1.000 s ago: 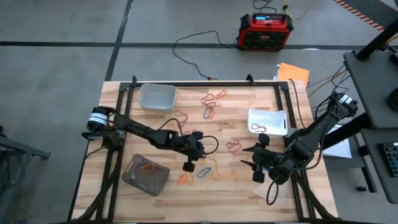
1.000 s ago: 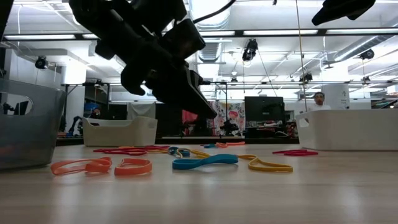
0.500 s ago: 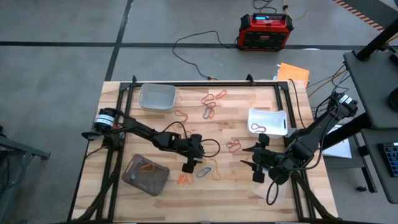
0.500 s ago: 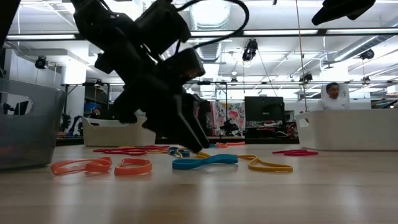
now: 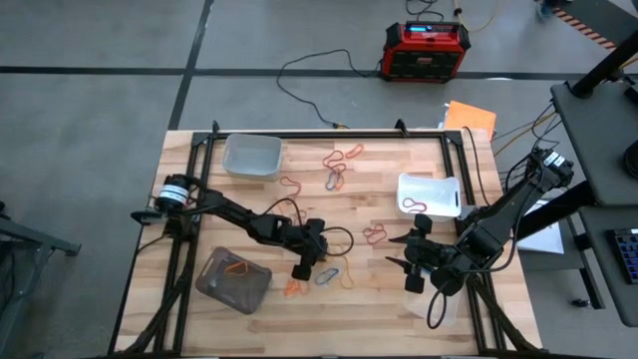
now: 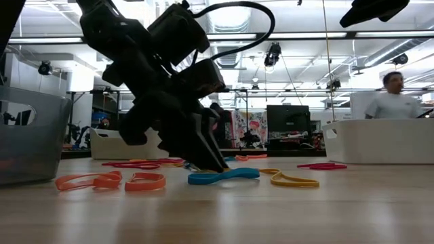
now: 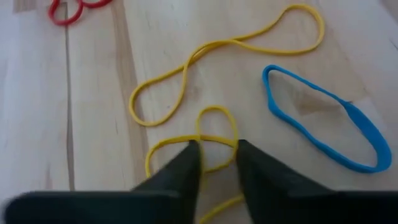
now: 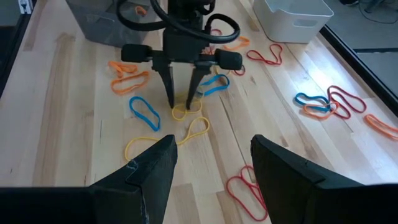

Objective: Sort rubber bands into baskets
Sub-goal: Put the yellow rubber band into the gray bin

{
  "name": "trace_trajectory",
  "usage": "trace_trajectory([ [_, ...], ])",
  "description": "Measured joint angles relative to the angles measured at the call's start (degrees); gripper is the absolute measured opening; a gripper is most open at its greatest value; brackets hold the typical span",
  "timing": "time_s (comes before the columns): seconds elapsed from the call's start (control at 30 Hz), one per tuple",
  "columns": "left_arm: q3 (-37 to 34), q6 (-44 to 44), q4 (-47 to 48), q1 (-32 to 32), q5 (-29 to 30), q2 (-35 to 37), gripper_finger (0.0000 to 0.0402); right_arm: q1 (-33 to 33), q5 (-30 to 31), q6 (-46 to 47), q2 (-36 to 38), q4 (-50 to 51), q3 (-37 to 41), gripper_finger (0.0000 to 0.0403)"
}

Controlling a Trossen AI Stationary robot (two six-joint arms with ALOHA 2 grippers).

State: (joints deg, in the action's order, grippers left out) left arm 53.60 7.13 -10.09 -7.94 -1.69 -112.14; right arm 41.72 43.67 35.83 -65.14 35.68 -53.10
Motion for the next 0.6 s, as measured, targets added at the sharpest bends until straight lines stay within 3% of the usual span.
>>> trace_trajectory([
  [0.1,0.02,0.71,-0.38,0.02,0.34,-0.06,0.0014,-0.01,0.01,0.01,0.00,0.00,0.00,0.0201],
  [0.6,-0.28,5.13,-4.63,-0.04,2.01,6.77,0.0000,0.00,-0.01,0.13,0.00,-0.04,0.00,0.0201],
])
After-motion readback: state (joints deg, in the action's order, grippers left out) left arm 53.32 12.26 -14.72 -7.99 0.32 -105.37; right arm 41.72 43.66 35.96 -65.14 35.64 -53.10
